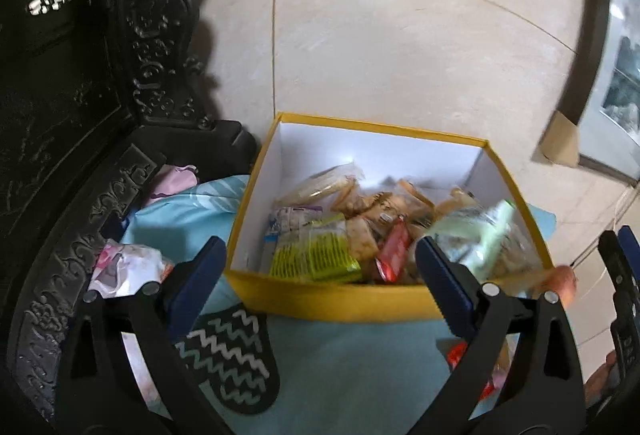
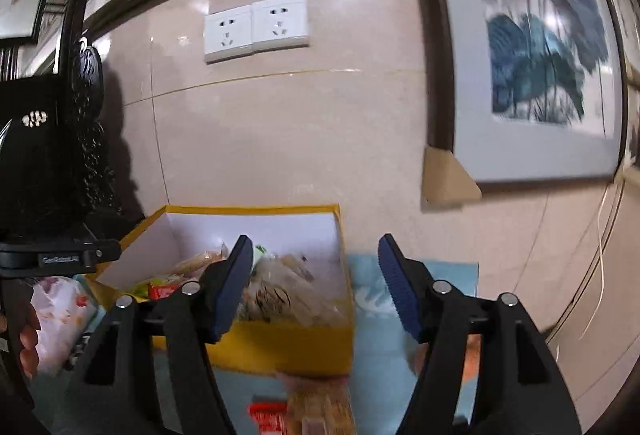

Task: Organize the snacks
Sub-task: 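Move both open tools back over the remaining snacks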

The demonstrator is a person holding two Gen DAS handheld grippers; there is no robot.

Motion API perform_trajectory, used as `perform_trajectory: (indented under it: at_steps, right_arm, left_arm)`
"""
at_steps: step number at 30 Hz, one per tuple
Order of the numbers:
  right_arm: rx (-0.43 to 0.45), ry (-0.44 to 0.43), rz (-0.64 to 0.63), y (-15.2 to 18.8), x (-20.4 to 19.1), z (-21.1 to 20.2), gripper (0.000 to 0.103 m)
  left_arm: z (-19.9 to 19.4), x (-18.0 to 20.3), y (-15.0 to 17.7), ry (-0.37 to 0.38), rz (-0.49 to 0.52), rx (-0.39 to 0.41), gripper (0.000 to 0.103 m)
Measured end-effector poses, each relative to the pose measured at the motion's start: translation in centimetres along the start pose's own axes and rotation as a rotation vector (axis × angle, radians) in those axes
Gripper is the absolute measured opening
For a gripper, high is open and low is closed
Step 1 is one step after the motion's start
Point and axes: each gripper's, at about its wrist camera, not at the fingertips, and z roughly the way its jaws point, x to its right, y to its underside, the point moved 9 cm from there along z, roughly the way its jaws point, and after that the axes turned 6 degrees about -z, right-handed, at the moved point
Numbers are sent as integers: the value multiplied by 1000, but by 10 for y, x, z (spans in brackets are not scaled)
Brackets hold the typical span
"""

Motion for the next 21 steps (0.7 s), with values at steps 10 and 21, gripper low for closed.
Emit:
perform_trajectory:
  at_steps: [10,21]
  right_arm:
    - [-431,-68,-26,106,-17,6,80]
    - [-616,-70,96,168,-16,57,54]
  left_arm:
    - [-9,19,81,59,46,-127,98]
    - [18,31,144,97,43,-259,98]
